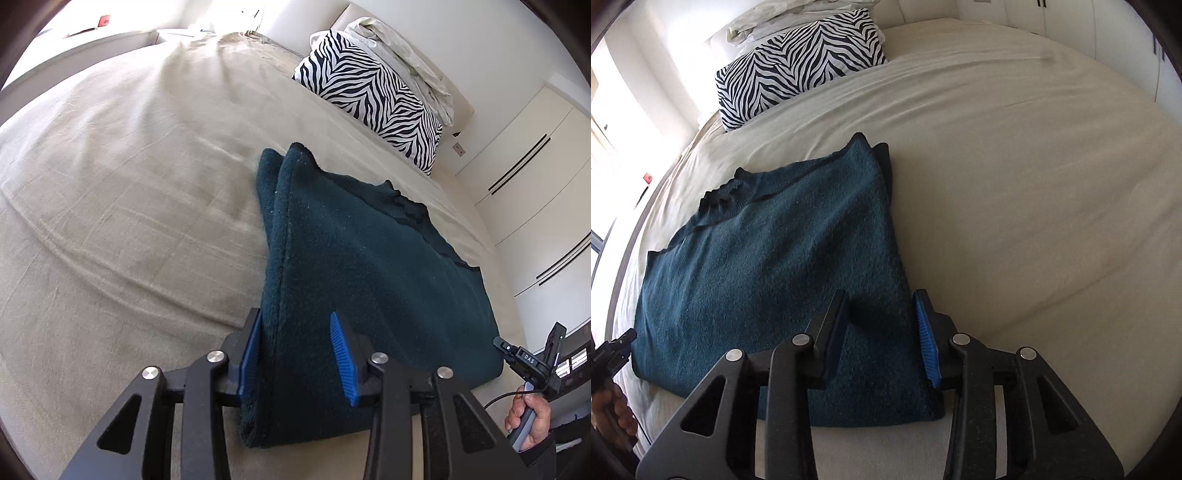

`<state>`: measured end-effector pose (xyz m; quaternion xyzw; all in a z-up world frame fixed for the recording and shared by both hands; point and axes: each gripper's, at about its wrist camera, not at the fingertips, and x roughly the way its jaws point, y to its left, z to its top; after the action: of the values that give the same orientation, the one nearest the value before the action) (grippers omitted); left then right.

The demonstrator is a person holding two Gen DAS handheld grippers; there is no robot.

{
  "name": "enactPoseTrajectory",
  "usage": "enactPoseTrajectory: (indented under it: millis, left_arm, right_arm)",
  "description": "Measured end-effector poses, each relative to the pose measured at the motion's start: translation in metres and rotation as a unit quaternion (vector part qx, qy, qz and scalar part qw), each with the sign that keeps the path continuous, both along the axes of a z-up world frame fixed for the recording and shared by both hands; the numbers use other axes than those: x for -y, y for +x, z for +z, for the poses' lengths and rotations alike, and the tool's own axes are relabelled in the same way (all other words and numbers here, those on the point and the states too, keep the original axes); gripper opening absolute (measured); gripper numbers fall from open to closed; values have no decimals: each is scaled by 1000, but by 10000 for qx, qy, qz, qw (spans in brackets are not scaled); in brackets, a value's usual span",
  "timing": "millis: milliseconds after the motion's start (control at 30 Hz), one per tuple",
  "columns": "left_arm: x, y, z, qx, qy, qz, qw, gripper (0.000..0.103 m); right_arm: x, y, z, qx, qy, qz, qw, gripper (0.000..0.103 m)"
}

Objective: Fold small clothes
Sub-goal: 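Grasp the hem with both tools and fold it toward the collar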

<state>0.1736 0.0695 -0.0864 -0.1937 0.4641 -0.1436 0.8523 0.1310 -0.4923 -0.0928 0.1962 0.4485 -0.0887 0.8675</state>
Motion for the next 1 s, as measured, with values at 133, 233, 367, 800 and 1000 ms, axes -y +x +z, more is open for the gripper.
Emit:
enactPoseTrajectory:
  millis: [133,233,367,800,1000]
  left_arm:
    - [-5,-6,-6,-68,40,44,10000,18]
    - [-9,-9,-8,-70,31,64,10000,14]
    - [-9,-11,-7,-52,69,61,9999,12]
    - [-14,-19,-13,-148,116,31,9998,8]
    - [-14,-19,-15,-134,184,17,9997,8]
  right_arm:
    - [4,-12,-2,10,32,-63,10000,26]
    - [4,-16,-1,-23,-53,-20,10000,19]
    - [5,-17,1,-16,-87,-25,10000,12]
    - [9,-33,2,-110,-49,-158,9998,5]
    - [19,-28,-13,-179,245,-159,9994,5]
